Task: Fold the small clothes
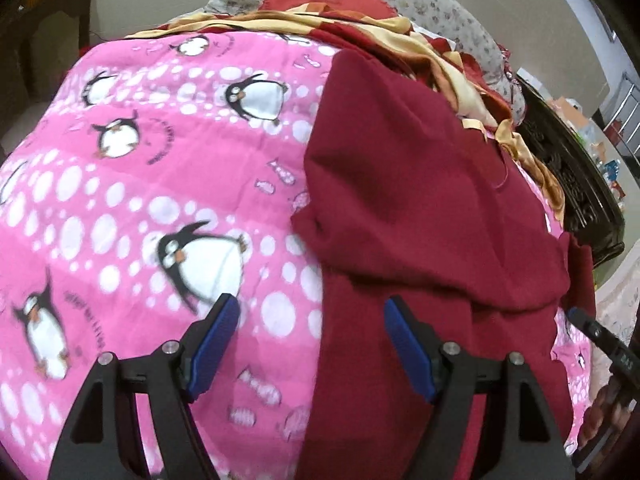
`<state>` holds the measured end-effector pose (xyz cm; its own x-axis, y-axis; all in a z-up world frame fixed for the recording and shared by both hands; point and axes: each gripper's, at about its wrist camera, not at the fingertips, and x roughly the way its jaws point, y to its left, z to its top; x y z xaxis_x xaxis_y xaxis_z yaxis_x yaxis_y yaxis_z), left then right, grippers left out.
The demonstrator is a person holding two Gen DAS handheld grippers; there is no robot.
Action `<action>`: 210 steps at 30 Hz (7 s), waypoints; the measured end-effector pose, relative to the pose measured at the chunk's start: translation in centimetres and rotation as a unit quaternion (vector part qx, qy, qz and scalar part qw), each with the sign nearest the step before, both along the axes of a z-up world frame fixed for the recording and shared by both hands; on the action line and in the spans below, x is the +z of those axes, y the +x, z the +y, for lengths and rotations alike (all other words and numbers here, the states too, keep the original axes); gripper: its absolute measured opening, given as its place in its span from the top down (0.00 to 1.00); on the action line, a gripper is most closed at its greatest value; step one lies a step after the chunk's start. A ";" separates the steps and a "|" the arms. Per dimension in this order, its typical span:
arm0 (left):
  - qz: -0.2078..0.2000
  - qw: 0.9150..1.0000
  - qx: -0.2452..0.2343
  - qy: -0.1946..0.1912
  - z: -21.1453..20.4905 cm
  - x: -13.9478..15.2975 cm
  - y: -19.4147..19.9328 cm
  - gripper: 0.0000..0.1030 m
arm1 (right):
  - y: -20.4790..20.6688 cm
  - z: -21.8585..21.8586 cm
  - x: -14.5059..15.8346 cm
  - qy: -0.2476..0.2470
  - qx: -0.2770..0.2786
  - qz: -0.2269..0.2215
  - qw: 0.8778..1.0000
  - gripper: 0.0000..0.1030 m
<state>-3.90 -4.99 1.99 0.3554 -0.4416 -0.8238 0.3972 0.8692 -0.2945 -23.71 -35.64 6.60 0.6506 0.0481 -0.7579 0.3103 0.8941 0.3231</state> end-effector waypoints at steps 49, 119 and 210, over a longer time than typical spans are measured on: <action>-0.054 0.995 -0.083 0.009 -6.8 4.6 -3.4 0.35 | -9.2 -11.8 0.1 -0.008 -0.232 -0.017 0.973 0.48; 0.025 0.983 -0.171 -0.066 -17.8 3.3 -5.4 0.22 | -4.9 -9.7 3.2 0.084 -0.096 -0.052 0.990 0.62; -0.047 0.999 0.011 0.021 -2.5 5.4 3.7 0.54 | 2.3 -2.2 -2.8 -0.120 0.031 0.079 0.989 0.51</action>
<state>-0.23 -7.48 7.42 0.4414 -0.3995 -0.8035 0.4030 0.8883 -0.2203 -21.38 -37.86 3.77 0.5240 -0.1095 -0.8447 0.2818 0.9581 0.0506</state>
